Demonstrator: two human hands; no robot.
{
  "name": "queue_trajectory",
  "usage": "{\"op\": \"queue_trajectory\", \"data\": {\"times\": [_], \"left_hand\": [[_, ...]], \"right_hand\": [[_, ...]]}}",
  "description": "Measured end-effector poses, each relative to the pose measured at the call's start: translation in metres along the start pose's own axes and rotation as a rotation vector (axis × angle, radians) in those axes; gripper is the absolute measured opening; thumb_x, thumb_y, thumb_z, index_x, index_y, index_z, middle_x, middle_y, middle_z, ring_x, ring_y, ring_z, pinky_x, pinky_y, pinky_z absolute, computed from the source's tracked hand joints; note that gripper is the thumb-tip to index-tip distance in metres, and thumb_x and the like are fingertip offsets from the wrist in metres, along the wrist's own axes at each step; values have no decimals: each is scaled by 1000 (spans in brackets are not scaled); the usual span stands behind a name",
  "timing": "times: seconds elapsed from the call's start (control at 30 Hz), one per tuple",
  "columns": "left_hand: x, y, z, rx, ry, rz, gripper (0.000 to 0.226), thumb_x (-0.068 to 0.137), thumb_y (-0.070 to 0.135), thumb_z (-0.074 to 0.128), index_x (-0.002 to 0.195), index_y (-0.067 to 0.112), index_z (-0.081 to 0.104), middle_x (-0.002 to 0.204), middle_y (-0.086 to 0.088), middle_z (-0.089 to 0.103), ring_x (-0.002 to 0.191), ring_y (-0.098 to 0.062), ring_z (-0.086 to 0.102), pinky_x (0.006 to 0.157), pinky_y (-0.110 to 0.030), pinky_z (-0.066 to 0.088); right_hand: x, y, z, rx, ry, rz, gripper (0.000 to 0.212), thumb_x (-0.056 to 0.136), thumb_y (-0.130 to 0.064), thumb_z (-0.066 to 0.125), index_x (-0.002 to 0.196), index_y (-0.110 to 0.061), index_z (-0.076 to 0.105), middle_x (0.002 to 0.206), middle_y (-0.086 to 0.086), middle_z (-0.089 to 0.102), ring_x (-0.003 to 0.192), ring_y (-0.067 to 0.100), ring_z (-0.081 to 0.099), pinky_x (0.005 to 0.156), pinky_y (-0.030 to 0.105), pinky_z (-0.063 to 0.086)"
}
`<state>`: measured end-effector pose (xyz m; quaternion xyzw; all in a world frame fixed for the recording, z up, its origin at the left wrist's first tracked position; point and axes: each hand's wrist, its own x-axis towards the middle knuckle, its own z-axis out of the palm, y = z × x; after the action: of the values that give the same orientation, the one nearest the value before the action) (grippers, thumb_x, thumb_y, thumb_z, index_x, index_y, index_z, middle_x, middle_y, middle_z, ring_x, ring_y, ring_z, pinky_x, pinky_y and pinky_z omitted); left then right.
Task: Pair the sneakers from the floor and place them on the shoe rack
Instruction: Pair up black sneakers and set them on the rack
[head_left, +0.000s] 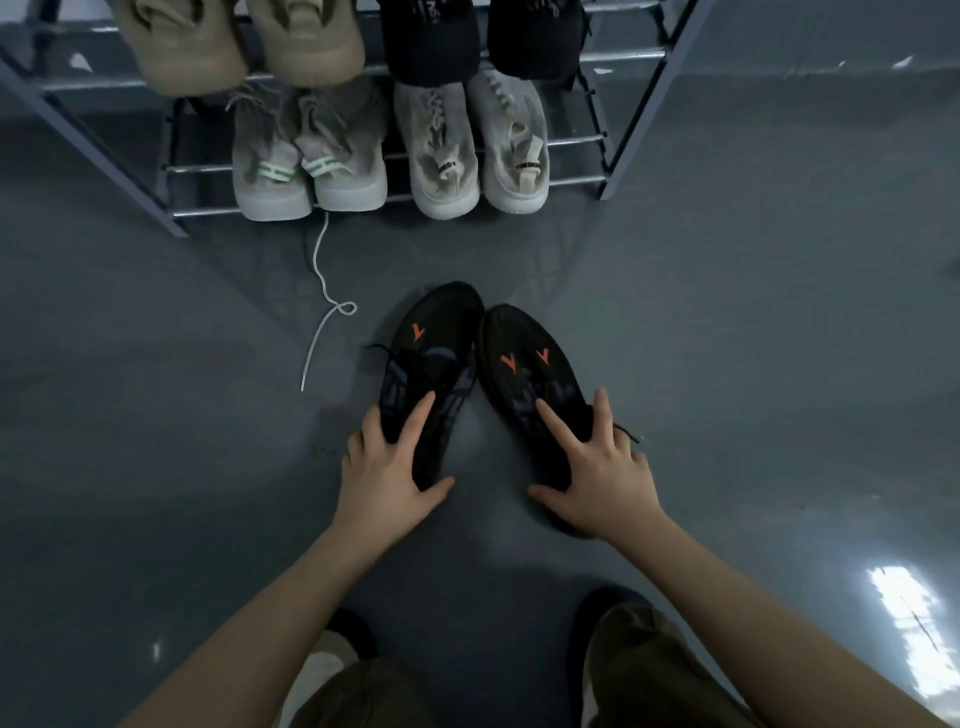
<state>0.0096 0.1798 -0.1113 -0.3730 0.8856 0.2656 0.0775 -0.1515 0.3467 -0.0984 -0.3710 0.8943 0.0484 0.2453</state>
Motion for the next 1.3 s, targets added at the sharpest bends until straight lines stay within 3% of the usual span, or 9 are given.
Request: {"op": "queue_trajectory", "data": {"times": [0.13, 0.23, 0.37, 0.63, 0.73, 0.83, 0.97, 1.17, 1.3], "left_hand": [[-1, -3, 0, -65, 38, 27, 93, 72, 49, 70, 143, 47, 10, 141, -18, 23, 118, -41, 35, 101, -50, 33], [-5, 4, 4, -91, 111, 5, 88, 72, 50, 69, 143, 44, 16, 138, -19, 30, 114, -40, 38, 98, -50, 35], [-8, 26, 14, -51, 156, -49, 83, 76, 53, 63, 143, 42, 15, 137, -21, 29, 112, -40, 39, 94, -49, 37], [-11, 21, 22, 15, 18, -29, 99, 73, 61, 60, 141, 49, -10, 148, -24, 5, 126, -41, 26, 104, -47, 30], [-12, 17, 22, 23, 59, -5, 97, 71, 59, 63, 142, 48, -2, 143, -25, 19, 121, -40, 33, 100, -46, 34], [-11, 17, 17, -61, 87, 16, 94, 69, 54, 68, 140, 49, 6, 128, -18, 34, 112, -37, 40, 96, -43, 38], [-18, 23, -2, -262, 159, 23, 87, 71, 45, 70, 139, 51, 16, 131, -9, 33, 120, -28, 35, 96, -39, 40], [-43, 54, -59, -384, 364, 112, 76, 74, 42, 67, 138, 49, 26, 140, -3, 29, 126, -21, 28, 101, -29, 28], [-60, 78, -107, -484, 448, 220, 65, 76, 51, 58, 136, 47, 31, 143, 2, 26, 132, -16, 28, 106, -39, 37]], "right_hand": [[-8, 2, 4, 19, 3, 31, 96, 74, -70, 53, 140, -52, -15, 136, 19, 36, 117, 34, 46, 91, 41, 41], [-11, 0, 9, 82, 99, 30, 87, 80, -62, 54, 144, -49, -4, 118, 13, 47, 100, 30, 53, 79, 36, 45], [-3, -24, 15, 219, 249, 51, 79, 80, -56, 60, 145, -42, 18, 130, 19, 42, 100, 36, 56, 74, 40, 52], [0, -36, 14, 198, 176, 102, 83, 80, -68, 50, 145, -47, 2, 149, 25, 17, 118, 40, 45, 97, 44, 41], [-8, -33, 22, 204, 138, 92, 91, 77, -67, 56, 144, -50, -4, 141, 22, 30, 116, 37, 43, 97, 43, 40], [-9, -31, 24, 283, 166, 51, 89, 78, -61, 59, 143, -51, -1, 127, 17, 40, 108, 33, 44, 87, 41, 47], [-19, -34, 12, 461, 266, -9, 80, 81, -55, 59, 140, -58, 5, 132, 13, 34, 115, 31, 43, 74, 41, 54], [-48, -48, -45, 536, 485, -110, 66, 79, -57, 51, 138, -56, 22, 145, 13, 28, 127, 33, 38, 78, 45, 54], [-75, -58, -100, 560, 628, -175, 65, 82, -50, 58, 139, -51, 28, 147, 13, 26, 130, 32, 34, 83, 45, 51]]}}
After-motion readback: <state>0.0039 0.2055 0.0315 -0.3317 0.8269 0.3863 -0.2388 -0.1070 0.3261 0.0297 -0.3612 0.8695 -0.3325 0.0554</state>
